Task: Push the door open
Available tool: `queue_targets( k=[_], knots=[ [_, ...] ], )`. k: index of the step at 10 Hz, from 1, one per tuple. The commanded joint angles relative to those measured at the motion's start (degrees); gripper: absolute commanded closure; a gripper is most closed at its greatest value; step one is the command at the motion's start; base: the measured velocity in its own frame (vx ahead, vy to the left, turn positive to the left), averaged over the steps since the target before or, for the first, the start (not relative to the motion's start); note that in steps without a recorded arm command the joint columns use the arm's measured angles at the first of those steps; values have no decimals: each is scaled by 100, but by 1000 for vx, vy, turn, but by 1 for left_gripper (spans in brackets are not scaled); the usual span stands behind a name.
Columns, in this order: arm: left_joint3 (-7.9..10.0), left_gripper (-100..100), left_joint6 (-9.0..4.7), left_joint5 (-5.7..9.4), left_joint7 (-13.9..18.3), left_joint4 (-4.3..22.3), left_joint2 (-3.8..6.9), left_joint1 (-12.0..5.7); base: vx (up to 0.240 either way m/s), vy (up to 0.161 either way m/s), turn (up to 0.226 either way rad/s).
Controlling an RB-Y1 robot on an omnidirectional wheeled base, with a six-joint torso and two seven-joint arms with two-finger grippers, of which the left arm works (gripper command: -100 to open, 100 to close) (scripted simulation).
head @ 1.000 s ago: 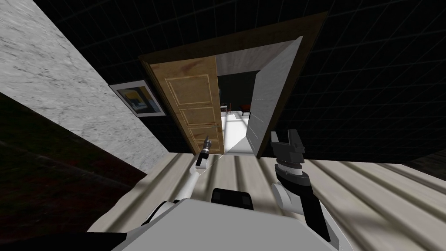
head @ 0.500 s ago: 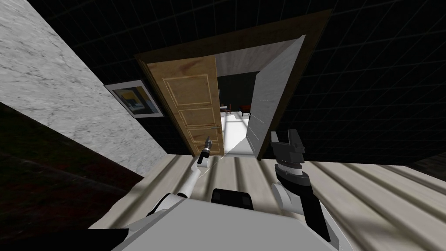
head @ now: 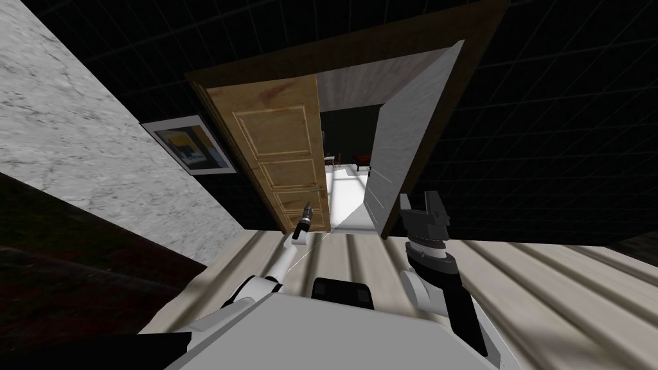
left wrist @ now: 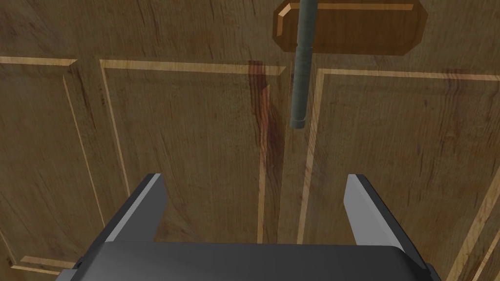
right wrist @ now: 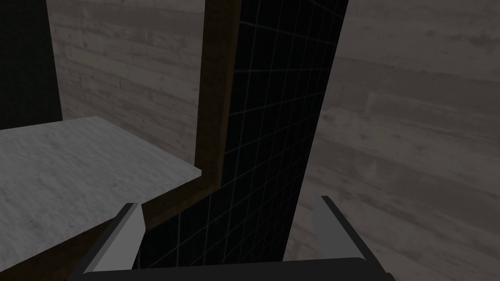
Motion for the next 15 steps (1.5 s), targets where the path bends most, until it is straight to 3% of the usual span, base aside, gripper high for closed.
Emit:
queue_targets(
  k=[1, 7, 9, 15],
  knots=[
    [1, -100, 12, 27, -19, 235, 20, -139, 106, 5, -14],
    [-1, -100, 65, 124, -92, 1078, 82, -627, 109, 10, -9],
    [-1, -100, 76, 143, -106, 1242, 93, -723, 100, 20, -6],
    [58, -100, 75, 154, -109, 1259, 118, -731, 168, 10, -21]
  ],
)
